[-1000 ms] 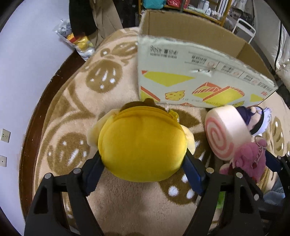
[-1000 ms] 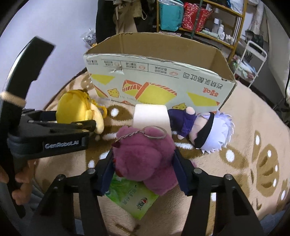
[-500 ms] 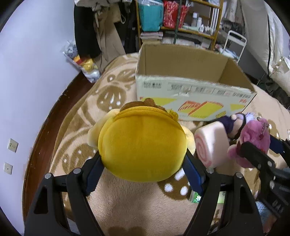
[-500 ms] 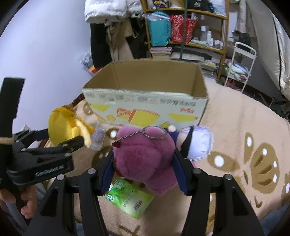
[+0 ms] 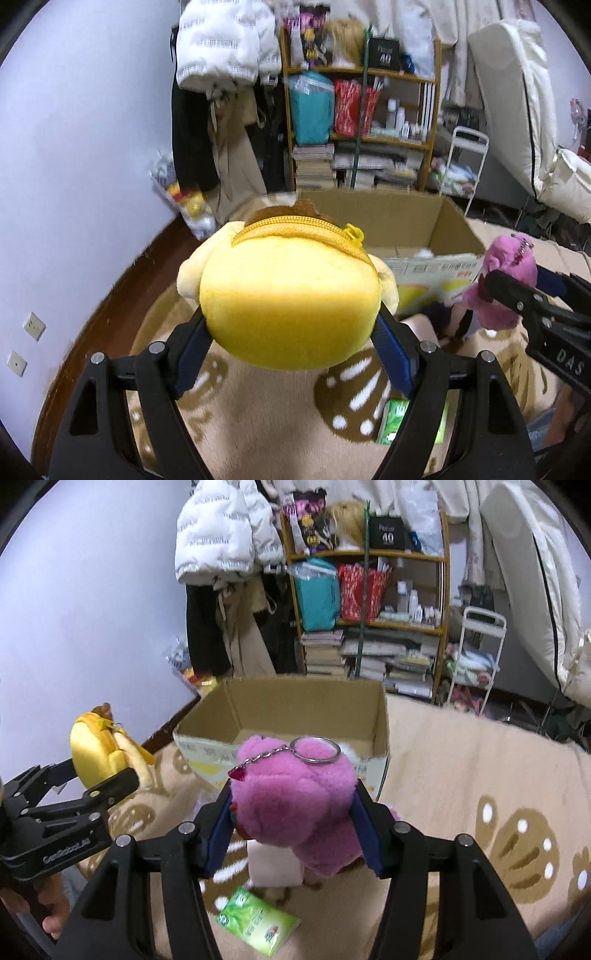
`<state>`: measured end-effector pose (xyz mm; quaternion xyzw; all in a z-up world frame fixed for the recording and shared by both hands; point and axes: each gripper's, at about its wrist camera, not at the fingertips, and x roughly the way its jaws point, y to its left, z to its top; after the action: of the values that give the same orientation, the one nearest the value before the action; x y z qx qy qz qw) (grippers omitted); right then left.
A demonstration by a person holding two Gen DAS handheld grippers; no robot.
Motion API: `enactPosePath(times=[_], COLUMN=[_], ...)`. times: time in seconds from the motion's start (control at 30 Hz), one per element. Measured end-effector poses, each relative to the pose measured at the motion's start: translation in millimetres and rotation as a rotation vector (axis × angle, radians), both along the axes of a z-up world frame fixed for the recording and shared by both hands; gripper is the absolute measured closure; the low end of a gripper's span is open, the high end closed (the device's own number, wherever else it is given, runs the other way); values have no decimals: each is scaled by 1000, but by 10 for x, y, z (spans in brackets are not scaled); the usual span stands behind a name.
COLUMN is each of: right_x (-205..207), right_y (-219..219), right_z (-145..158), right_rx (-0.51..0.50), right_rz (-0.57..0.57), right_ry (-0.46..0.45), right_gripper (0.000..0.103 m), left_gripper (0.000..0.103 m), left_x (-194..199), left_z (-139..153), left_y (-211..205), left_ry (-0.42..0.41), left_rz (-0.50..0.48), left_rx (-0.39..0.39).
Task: Organize soft objects
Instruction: 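Lift both plush toys and carry them over the open box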
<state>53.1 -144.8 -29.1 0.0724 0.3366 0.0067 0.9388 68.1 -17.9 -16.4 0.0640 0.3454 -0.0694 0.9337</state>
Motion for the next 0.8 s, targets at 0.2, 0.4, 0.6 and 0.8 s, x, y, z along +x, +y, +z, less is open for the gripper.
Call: enactPosePath(times=[0.2,0.4,0.6,0.8], right_x=[-58,23,123,193], right_y=[-14,-61,-161,-239], right_z=[238,355,374,418], right_rx=[-54,-89,-102,-119], right_rz=[-37,-80,-102,-99], right_ry=[-122,-176,-198,-227], right_gripper=[41,41,40,40], left_gripper=[23,23,23,23], left_x=[-136,-176,-121,-69], left_z=[118,215,198,250], left_y=[-55,-126,-130,-186], left_ry=[-112,-203,-233,-291], left_rz=[-20,-22,-17,-16], left_rx=[9,14,11,31])
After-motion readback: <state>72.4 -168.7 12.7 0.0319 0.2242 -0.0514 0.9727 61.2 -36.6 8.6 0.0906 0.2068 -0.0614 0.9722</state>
